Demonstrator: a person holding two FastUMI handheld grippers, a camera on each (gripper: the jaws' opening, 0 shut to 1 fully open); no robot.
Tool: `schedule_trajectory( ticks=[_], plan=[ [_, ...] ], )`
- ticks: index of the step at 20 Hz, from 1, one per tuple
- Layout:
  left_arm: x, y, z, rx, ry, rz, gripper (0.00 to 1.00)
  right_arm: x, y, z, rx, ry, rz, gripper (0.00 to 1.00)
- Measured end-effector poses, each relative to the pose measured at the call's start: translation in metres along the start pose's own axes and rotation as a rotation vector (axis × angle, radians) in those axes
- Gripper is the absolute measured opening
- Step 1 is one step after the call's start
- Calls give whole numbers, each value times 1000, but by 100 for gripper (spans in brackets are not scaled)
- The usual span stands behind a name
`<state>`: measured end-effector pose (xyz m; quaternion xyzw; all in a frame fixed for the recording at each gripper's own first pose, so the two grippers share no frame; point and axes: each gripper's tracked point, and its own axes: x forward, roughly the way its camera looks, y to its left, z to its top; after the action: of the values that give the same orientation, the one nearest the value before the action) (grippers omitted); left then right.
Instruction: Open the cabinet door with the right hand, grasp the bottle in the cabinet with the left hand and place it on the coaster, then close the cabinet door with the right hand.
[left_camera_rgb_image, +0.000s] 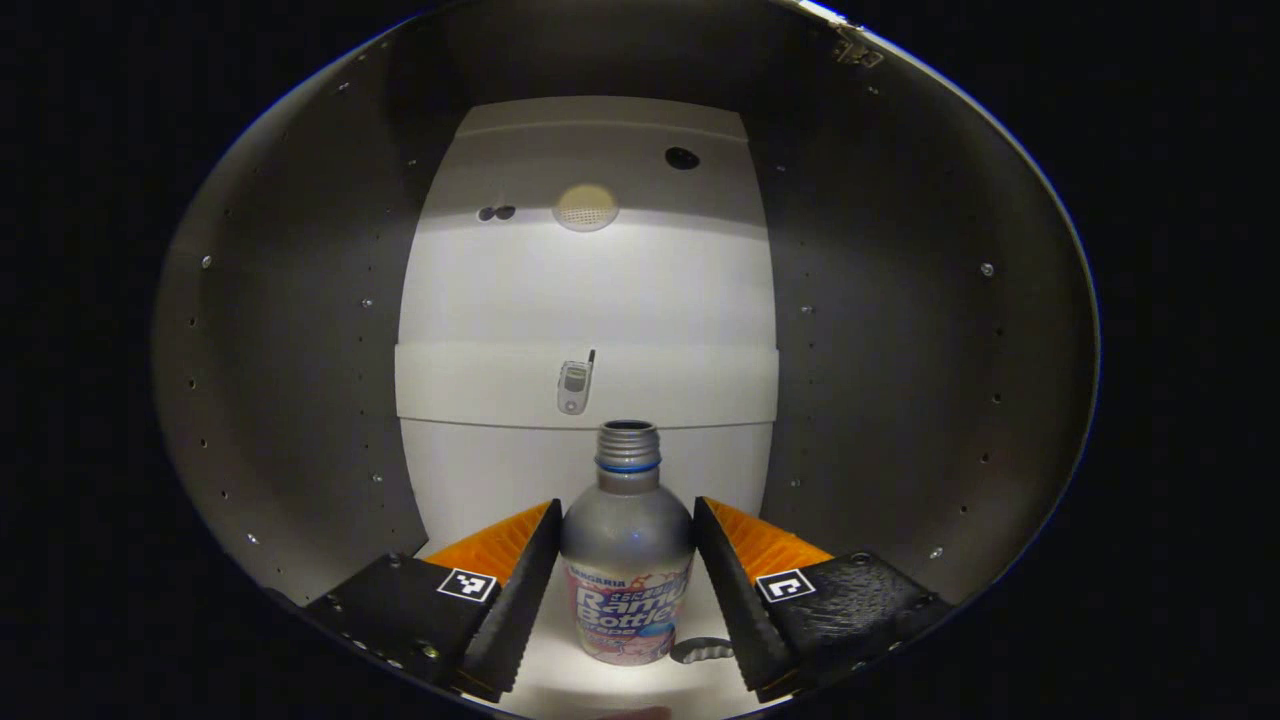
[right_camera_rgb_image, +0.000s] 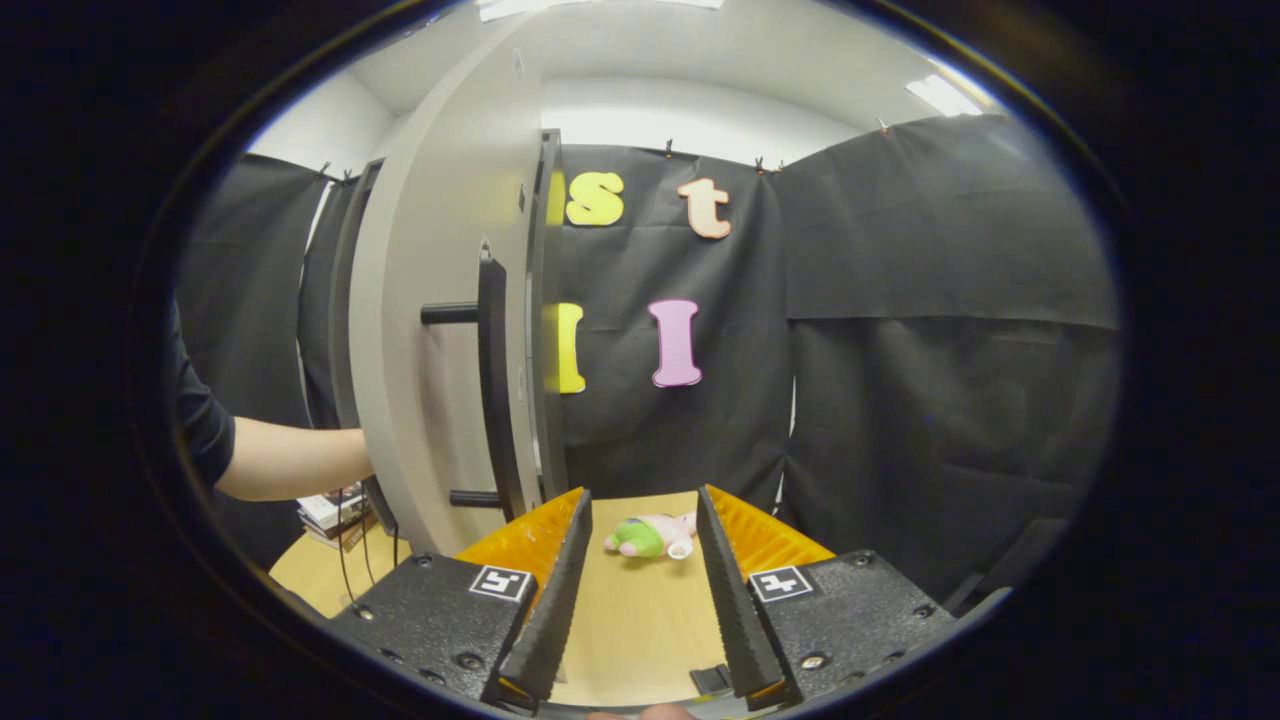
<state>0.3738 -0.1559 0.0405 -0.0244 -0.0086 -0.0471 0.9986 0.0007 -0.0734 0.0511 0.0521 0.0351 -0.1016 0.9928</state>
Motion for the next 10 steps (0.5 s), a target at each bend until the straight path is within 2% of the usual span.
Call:
schedule_trajectory(
  ticks=[5, 8, 10],
  plan=[
    [-7, 9, 1, 28, 5, 42, 71, 4, 2, 0, -11, 1, 7, 65],
    [-33, 7, 10, 8, -24, 32, 71, 4, 3, 3, -21, -11, 14, 65],
    [-59, -1, 18, -5, -47, 0, 71, 5, 5, 1, -18, -10, 25, 65]
  ],
)
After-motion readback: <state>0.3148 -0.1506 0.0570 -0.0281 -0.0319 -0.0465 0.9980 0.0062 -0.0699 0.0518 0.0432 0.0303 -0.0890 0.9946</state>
